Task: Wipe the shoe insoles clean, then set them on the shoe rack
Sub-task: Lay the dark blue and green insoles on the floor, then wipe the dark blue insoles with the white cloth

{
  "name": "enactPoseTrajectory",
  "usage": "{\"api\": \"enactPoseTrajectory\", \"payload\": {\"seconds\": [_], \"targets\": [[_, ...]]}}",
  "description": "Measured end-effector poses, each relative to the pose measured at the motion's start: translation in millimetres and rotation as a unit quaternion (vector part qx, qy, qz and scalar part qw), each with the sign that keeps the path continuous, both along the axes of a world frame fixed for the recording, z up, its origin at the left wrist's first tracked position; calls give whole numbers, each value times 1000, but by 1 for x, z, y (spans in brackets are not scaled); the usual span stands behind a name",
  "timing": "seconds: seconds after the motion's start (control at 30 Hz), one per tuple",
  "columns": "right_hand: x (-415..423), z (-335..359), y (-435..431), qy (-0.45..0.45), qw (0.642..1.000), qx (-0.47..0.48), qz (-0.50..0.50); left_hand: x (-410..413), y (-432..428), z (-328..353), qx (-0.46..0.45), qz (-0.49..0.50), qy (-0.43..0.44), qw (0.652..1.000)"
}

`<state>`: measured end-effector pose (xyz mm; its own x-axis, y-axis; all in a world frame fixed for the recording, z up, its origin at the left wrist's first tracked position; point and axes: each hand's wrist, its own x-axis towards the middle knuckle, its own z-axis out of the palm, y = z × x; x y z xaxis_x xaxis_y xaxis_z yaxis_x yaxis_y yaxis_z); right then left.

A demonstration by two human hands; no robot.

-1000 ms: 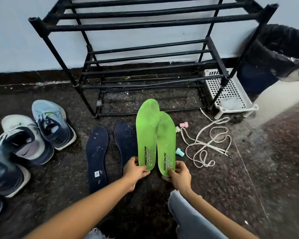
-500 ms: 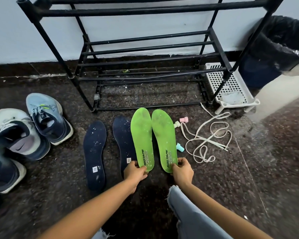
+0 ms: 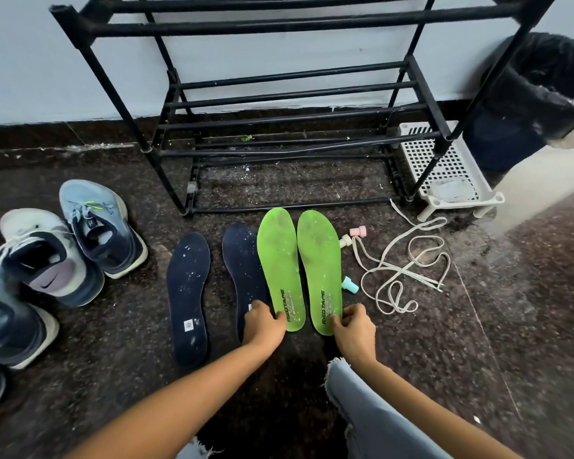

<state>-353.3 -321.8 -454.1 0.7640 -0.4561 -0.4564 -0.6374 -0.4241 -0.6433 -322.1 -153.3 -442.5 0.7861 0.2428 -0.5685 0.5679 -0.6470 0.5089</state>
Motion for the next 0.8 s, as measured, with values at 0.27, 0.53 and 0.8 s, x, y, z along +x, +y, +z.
{"api": "enactPoseTrajectory", "payload": {"seconds": [0.27,0.53,0.8], "targets": [[33,38,1,-130,991,-4,19,52,-25,63,-19,-47,-87,995],[73,75,-35,-220,975,9,15,97,-66,87,-108,-13,-148,983],[117,82,-116,-233,970,-45,-42,125,-137,92,-178,-35,-172,968]]}}
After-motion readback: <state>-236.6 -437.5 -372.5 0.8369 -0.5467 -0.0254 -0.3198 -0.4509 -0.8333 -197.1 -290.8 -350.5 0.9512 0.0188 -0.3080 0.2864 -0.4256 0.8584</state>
